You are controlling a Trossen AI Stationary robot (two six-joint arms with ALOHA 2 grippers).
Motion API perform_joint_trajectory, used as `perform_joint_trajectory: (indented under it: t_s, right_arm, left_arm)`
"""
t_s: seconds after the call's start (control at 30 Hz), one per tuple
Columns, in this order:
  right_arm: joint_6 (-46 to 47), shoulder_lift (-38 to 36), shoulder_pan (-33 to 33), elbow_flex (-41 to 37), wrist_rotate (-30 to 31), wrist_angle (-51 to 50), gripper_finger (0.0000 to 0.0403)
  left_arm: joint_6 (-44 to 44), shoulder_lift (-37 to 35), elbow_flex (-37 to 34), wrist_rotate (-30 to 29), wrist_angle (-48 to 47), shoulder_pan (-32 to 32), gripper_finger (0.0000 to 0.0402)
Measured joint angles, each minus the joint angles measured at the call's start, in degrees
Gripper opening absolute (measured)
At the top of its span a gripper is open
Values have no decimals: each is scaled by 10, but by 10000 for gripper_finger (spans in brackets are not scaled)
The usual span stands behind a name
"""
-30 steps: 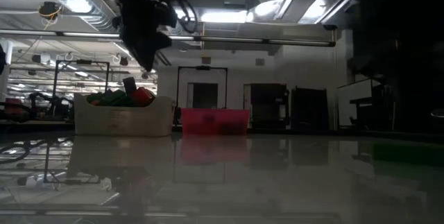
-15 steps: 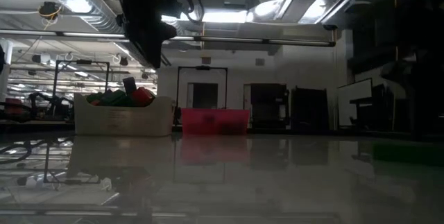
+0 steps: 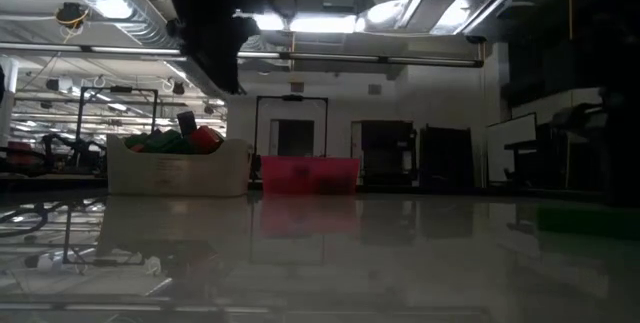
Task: Sort blocks by size
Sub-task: Put the large green wooden block into the white bin
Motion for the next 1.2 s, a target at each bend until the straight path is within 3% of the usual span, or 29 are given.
perform_joint_trajectory:
  t_s: [0.13, 0.4, 0.63, 0.87, 1.2]
  right_arm:
    - [-4, 1, 0, -1, 21, 0, 92]
    - [-47, 4, -1, -4, 78, 53, 93]
    - [-77, 4, -2, -4, 176, 104, 101]
    - [-201, 3, -6, -3, 320, 222, 103]
    - [-391, 3, -57, -3, 329, 386, 102]
  left_arm:
    - [2, 0, 0, 54, 65, -19, 143]
    - [2, 0, 0, 109, 214, -49, 143]
    - [-46, 0, -3, 131, 310, -63, 143]
    - [-124, 7, -30, 167, 374, -62, 143]
    - [-154, 63, -30, 202, 449, -62, 143]
